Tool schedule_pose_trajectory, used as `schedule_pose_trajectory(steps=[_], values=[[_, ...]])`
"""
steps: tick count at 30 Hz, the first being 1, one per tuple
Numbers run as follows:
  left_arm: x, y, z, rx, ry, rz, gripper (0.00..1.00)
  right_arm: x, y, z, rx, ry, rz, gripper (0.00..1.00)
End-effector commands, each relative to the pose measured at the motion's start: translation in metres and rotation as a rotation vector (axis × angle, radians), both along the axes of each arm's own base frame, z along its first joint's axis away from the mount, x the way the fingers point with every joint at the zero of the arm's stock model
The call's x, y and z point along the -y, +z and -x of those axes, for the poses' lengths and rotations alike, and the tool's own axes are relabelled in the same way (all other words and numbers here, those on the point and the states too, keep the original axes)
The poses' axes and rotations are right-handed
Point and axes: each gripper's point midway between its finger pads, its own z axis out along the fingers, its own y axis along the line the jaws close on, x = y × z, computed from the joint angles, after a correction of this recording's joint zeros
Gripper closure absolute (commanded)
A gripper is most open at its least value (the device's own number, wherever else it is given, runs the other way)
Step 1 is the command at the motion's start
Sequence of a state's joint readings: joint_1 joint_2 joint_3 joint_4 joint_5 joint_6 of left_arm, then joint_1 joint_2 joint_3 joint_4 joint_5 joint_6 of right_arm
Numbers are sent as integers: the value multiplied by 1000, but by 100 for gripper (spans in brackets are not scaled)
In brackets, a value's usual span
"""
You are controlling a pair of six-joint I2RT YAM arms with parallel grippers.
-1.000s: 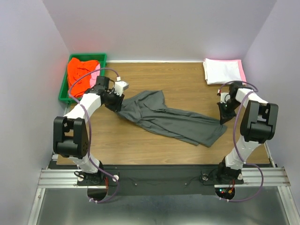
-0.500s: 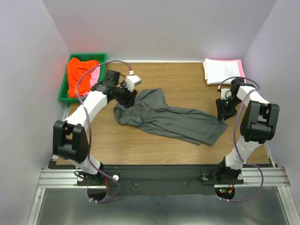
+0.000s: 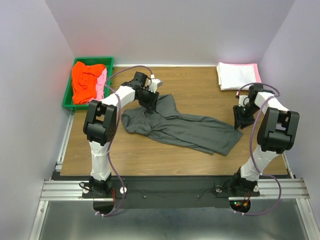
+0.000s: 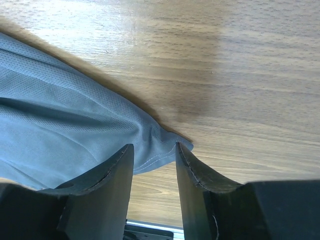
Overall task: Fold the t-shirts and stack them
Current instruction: Flatten the tshirt out
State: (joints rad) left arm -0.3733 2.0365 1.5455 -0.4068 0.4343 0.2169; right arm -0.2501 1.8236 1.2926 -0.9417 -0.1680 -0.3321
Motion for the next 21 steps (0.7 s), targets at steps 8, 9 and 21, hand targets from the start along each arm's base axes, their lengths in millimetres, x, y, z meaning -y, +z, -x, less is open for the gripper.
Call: schedule_pose_trajectory(steps=[8, 9, 21], values=[[17, 8, -28, 20, 42, 63, 61, 11, 13, 2, 37, -107, -52, 53], [16, 6, -28, 15, 43, 62, 61, 11, 13, 2, 34, -112, -59, 53], [20, -3, -24, -17, 19, 63, 84, 7, -2, 8, -21, -130, -121, 54]])
